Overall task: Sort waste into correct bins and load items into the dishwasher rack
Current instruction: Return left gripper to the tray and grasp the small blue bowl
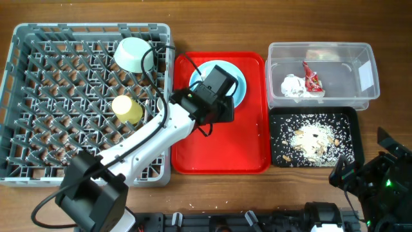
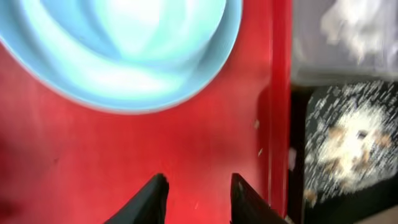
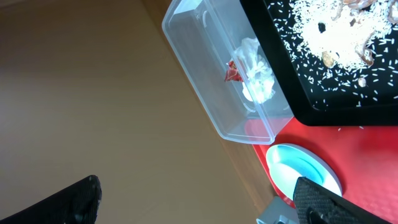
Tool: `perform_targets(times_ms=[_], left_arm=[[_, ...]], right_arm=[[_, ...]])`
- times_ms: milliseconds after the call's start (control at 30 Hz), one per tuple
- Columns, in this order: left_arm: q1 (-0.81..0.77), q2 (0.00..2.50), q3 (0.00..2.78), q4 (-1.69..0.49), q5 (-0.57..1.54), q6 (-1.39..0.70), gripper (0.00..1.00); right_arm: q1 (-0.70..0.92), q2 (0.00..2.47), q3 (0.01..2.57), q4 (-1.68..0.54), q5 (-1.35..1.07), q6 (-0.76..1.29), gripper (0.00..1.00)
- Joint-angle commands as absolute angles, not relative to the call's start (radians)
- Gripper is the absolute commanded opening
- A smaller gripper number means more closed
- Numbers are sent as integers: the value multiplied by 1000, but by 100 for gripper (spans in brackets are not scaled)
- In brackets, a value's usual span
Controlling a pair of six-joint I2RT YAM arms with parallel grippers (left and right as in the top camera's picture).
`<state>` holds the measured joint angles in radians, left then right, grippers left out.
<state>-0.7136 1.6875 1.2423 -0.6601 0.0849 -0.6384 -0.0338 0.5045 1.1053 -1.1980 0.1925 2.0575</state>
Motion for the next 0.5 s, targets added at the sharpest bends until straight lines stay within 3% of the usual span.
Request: perform_targets(times_ms=[0, 200, 300, 467], left_arm=[[-717, 1702, 1234, -532, -30, -636, 30], [-716, 1746, 1234, -403, -163, -637, 24], [-716, 1781, 1234, -480, -199, -637, 5], [-712, 1829, 1201, -662, -307, -743, 4]], right_arm=[[-33, 502, 1102, -1199, 210, 2071, 100], [-33, 502, 1102, -1199, 210, 2071, 100], [-33, 502, 1102, -1199, 210, 2071, 100], [-33, 502, 1102, -1199, 210, 2071, 100]])
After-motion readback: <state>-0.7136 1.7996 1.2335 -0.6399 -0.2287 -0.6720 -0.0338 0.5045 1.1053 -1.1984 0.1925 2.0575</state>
